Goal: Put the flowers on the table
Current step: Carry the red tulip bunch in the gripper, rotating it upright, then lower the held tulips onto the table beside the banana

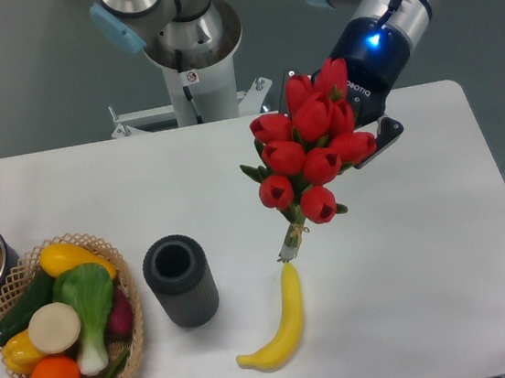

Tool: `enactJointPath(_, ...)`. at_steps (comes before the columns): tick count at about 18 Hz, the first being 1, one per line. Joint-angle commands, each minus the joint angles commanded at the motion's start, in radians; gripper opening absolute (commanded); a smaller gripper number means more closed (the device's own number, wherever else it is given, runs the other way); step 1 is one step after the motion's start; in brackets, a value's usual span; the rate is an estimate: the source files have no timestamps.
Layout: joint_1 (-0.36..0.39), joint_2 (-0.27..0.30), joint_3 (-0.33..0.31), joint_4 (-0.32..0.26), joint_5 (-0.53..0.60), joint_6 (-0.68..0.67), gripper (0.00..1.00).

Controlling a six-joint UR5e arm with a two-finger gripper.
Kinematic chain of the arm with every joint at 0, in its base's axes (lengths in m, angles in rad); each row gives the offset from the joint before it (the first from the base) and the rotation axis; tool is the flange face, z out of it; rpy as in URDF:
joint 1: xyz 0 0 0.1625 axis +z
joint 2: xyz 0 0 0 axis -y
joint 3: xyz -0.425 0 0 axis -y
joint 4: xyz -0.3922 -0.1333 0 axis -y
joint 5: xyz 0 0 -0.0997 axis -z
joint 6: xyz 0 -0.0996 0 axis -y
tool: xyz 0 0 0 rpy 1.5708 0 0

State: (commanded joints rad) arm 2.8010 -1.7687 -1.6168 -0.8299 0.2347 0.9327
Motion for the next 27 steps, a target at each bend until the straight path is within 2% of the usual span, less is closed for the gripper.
enactJointPath(6,0.002,0.005,-0.006,0.002,0.011,-0.003,0.45)
enactJointPath(12,0.002,0.038,-0.009,-0.003,0.130,-0.011,0.45)
enactJointPath(16,-0.006,0.069,-0.029,-0.005,0.283,-0.012,0.45)
enactJointPath(19,-0.011,0.130,-0.113,-0.006,0.446,-0.011,0.45)
enactJointPath(23,-0.037,0.169,-0.159,-0.014,0.630,-0.014,0.45)
enactJointPath(27,-0.066,0.189,-0.190,-0.112,0.826,-0.011,0.45)
